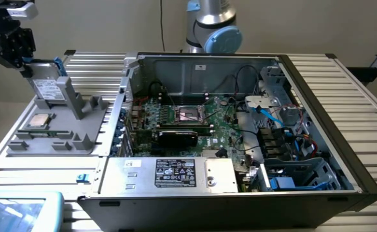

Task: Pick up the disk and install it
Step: 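Pick up the disk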

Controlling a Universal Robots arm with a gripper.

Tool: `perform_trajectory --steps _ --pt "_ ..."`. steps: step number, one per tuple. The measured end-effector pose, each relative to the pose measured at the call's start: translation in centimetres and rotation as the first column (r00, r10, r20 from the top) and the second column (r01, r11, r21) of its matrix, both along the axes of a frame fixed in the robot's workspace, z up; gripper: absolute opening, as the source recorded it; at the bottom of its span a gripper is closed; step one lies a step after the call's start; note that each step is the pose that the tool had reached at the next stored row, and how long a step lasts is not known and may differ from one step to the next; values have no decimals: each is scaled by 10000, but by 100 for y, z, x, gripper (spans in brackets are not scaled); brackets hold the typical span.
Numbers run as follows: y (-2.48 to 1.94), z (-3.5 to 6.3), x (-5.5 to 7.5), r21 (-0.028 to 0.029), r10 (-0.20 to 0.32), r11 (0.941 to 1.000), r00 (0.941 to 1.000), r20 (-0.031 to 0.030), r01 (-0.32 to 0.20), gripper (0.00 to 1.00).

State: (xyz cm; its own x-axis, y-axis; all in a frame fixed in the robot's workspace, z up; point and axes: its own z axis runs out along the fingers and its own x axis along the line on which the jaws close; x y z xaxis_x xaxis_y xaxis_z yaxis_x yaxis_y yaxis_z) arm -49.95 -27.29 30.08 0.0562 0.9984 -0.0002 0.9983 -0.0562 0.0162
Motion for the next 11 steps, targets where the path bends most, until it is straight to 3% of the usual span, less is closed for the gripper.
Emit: perform_trajectory --steps 11 --pt "0 107 9 -2 -1 10000 10000 -2 1 37"
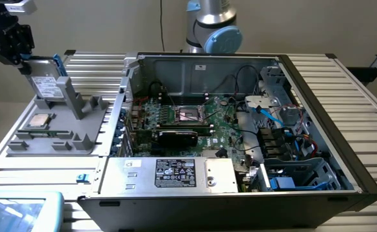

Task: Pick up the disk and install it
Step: 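Pick up the disk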

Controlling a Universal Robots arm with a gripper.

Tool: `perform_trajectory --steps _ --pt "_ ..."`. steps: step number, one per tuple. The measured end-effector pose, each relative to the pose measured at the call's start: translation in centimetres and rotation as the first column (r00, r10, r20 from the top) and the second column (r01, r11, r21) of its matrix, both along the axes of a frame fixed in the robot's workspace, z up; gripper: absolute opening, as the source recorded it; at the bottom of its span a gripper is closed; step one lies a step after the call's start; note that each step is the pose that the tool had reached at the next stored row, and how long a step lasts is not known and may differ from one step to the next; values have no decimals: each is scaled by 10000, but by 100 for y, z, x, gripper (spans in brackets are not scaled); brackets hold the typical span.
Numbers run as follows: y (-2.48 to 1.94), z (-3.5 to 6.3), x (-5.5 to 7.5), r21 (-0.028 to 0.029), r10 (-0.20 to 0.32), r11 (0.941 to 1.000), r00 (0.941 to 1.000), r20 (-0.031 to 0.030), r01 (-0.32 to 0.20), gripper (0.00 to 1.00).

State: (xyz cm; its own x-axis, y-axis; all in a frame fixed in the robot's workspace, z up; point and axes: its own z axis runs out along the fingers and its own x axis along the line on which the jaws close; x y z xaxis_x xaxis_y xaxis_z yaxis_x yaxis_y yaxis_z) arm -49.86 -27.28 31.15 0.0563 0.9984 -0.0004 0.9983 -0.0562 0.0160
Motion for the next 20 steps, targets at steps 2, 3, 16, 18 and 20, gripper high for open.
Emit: perform_trajectory --steps 2,3,16,18,20 --pt "0 28 4 0 0 10000 10000 0 0 37" --pt "0 41 5 0 0 10000 10000 0 0 37" --pt "0 299 12 0 0 10000 10000 0 0 37" --pt "0 354 12 0 0 10000 10000 -1 0 37" --pt "0 419 12 0 1 10000 10000 0 -1 37"
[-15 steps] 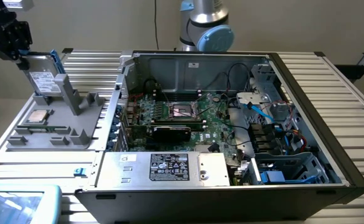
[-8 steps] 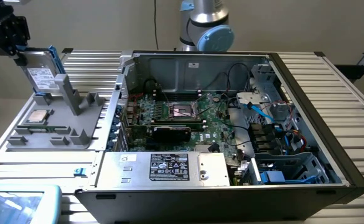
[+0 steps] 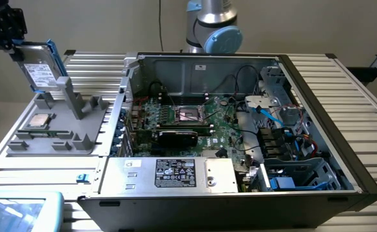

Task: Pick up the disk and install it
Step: 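Pick up the disk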

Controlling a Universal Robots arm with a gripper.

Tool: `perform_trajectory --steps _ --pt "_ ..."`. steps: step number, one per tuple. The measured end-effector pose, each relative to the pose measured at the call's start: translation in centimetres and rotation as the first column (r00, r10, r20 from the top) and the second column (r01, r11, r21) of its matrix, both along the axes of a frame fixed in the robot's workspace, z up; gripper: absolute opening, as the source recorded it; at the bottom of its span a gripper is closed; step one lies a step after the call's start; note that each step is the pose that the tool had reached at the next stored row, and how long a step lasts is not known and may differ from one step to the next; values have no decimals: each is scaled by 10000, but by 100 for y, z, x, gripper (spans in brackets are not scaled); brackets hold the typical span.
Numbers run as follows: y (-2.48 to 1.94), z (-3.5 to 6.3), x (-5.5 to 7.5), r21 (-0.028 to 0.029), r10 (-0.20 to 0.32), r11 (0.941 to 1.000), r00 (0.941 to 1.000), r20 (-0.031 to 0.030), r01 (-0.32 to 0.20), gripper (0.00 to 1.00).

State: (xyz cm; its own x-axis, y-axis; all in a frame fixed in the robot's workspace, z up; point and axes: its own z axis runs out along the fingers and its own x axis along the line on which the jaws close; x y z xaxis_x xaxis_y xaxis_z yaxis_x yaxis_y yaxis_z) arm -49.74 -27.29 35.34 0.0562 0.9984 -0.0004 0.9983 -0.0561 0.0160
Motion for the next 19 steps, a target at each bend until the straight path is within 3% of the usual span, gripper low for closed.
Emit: perform_trajectory --steps 7,14,19 --pt "0 252 0 -3 0 10000 10000 0 0 37" --pt "0 274 1 -7 0 10000 10000 -5 0 37" --pt "4 430 3 -5 0 10000 10000 36 0 37"
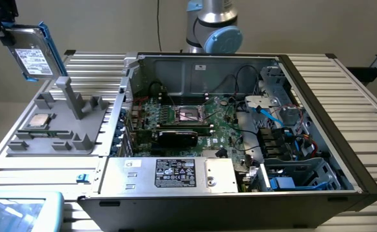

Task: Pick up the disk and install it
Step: 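Pick up the disk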

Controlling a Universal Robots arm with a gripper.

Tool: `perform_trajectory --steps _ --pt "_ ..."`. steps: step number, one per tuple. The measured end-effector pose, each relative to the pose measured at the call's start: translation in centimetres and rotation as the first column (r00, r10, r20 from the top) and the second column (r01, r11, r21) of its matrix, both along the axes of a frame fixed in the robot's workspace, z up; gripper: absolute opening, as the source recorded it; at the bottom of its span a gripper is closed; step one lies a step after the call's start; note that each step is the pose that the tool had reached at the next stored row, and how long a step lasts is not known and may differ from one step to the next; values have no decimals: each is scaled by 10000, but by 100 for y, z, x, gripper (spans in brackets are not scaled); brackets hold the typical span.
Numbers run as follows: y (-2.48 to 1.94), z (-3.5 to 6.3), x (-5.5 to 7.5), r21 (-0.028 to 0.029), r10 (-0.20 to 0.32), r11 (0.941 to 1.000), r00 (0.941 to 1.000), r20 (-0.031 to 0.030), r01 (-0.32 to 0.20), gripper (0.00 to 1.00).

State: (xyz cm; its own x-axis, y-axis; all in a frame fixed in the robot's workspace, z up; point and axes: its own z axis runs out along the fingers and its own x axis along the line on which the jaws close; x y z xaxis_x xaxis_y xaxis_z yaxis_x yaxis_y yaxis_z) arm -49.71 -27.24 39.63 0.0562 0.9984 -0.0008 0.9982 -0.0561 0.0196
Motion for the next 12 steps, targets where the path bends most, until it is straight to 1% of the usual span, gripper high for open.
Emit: perform_trajectory --steps 2,4,12 --pt "1 81 25 0 0 10000 10000 5 0 37" --pt "1 129 74 1 0 10000 10000 8 0 37" --pt "1 261 433 1 0 10000 10000 5 0 37"
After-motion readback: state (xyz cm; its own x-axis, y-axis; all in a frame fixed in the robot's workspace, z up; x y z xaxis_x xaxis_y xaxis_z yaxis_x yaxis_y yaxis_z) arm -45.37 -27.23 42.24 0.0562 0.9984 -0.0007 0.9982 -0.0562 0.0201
